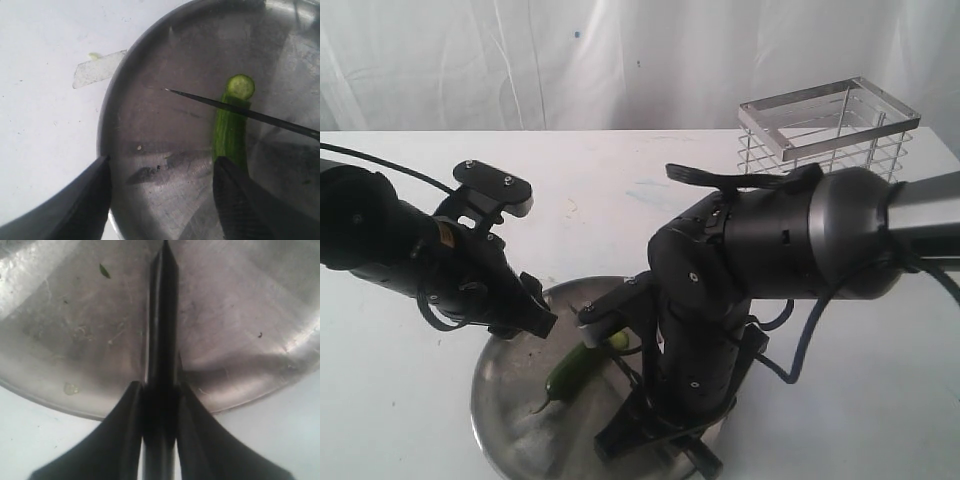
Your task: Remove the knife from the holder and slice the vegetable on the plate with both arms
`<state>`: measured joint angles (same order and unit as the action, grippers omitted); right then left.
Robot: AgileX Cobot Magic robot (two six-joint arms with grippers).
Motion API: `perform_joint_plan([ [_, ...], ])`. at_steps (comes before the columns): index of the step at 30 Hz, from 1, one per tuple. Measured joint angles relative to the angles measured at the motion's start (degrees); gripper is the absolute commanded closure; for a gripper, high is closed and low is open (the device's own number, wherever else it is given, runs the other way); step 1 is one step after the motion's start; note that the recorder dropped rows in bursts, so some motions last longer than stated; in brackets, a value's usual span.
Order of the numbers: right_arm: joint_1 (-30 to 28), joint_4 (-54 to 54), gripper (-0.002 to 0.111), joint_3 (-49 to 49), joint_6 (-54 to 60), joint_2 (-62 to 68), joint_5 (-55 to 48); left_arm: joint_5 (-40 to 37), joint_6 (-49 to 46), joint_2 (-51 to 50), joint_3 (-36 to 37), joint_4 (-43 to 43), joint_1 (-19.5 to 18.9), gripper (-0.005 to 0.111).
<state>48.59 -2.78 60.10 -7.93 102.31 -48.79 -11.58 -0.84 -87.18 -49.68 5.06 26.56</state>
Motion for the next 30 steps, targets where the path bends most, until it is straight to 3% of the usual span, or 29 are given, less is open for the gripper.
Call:
perform_joint_plan([
  [14, 0.00, -0.11, 0.108, 0.00, 0.00, 1.29, 0.40, 1.79, 0.35, -0.10, 0.00, 1.30, 0.00, 0.045],
  [18, 0.00, -0.11, 0.108, 0.00, 0.00, 1.29, 0.46, 4.47, 0.35, -1.89, 0.00, 2.21, 0.00, 0.050],
  [21, 0.00, -0.11, 0.108, 0.00, 0.00, 1.29, 0.56, 6.85, 0.35, -3.25, 0.00, 3.13, 0.00, 0.062],
  [27, 0.00, -0.11, 0.108, 0.00, 0.00, 1.29, 0.56, 10.97, 0.35, -5.26, 0.00, 4.35, 0.00, 0.106],
  [30, 0.00, -0.11, 0.108, 0.00, 0.00, 1.29, 0.56, 11.58, 0.35, -5.92, 0.00, 4.35, 0.00, 0.107],
])
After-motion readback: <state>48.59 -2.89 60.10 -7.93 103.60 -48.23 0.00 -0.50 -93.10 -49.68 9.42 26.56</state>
